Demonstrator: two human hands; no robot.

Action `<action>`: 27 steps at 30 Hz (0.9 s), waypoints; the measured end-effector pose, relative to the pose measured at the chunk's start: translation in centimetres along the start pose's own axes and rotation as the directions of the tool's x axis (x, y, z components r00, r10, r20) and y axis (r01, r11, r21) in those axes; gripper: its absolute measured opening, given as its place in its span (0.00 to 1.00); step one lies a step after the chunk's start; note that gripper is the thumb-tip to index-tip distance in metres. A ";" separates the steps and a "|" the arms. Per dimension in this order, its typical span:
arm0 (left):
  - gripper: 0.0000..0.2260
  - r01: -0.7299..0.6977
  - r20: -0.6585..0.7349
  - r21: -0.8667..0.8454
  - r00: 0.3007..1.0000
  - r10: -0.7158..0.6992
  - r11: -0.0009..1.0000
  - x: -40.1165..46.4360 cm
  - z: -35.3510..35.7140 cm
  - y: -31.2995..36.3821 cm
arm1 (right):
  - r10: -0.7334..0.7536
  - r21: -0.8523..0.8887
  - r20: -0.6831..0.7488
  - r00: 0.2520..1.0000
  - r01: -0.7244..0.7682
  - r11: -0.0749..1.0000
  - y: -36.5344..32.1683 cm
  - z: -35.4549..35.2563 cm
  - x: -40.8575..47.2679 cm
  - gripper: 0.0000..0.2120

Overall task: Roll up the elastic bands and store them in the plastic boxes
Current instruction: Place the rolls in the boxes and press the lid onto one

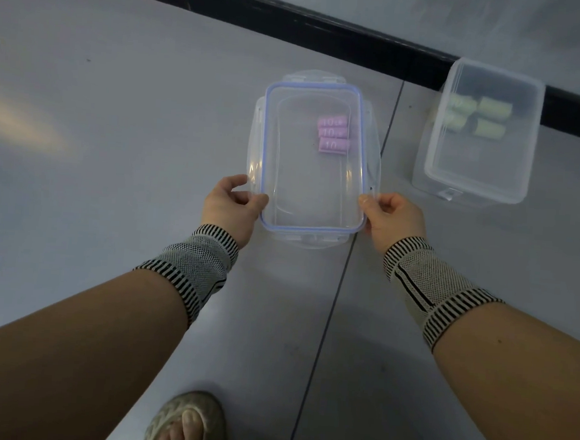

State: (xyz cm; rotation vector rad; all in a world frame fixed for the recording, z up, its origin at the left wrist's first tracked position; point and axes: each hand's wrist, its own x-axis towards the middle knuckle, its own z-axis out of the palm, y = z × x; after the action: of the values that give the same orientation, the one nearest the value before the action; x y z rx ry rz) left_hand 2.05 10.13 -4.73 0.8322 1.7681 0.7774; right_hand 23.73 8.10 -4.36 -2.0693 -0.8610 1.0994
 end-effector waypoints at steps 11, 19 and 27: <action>0.27 -0.263 0.216 0.429 0.959 0.185 0.864 0.0 -0.9 0.8 | -0.175 -0.336 0.150 0.973 0.216 0.917 -1.5 0.6 -0.4 0.25; 0.29 -0.462 0.294 0.745 0.875 0.385 0.482 2.0 0.5 3.8 | -0.422 -0.675 0.129 0.897 0.391 0.625 -3.1 1.3 2.5 0.22; 0.28 -0.356 0.202 0.555 0.934 0.294 0.752 1.7 1.6 4.0 | -0.254 -0.418 0.092 0.963 0.269 0.868 -4.1 1.7 2.0 0.19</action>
State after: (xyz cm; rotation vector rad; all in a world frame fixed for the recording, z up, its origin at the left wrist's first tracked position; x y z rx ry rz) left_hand 3.84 14.01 -2.83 1.6042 1.8096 0.3777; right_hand 22.16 12.41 -2.85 -2.1908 -1.4620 0.8523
